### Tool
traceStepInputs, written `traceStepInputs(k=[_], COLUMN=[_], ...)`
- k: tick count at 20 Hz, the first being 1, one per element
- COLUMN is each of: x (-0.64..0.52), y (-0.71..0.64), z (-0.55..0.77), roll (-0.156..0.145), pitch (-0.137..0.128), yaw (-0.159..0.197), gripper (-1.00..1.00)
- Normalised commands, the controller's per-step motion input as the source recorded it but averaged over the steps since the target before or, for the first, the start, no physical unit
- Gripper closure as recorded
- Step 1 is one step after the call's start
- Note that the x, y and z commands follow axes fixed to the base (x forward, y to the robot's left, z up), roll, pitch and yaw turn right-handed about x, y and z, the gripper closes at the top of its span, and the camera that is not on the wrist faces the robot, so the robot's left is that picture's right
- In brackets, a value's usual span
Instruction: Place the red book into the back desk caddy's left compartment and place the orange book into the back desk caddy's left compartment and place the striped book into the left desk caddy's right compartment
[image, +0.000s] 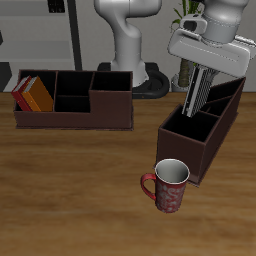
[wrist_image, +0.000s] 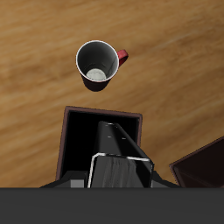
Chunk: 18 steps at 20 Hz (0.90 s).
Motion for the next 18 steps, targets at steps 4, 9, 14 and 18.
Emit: traceStepInputs(k=[4,9,14,18], x=[0.10,0.05,0.04,0.07], y=[-0.01,0.03,0.05,0.02], z=[-0.29,-0.19,-0.12,-0.17], roll=[0.000,0.023,0.015,0.013], pitch=[0.042,0.029,0.020,0.028], yaw=[-0.037,-0.006,0.000,-0.010], gripper=[1.00,1.00,1.00,1.00])
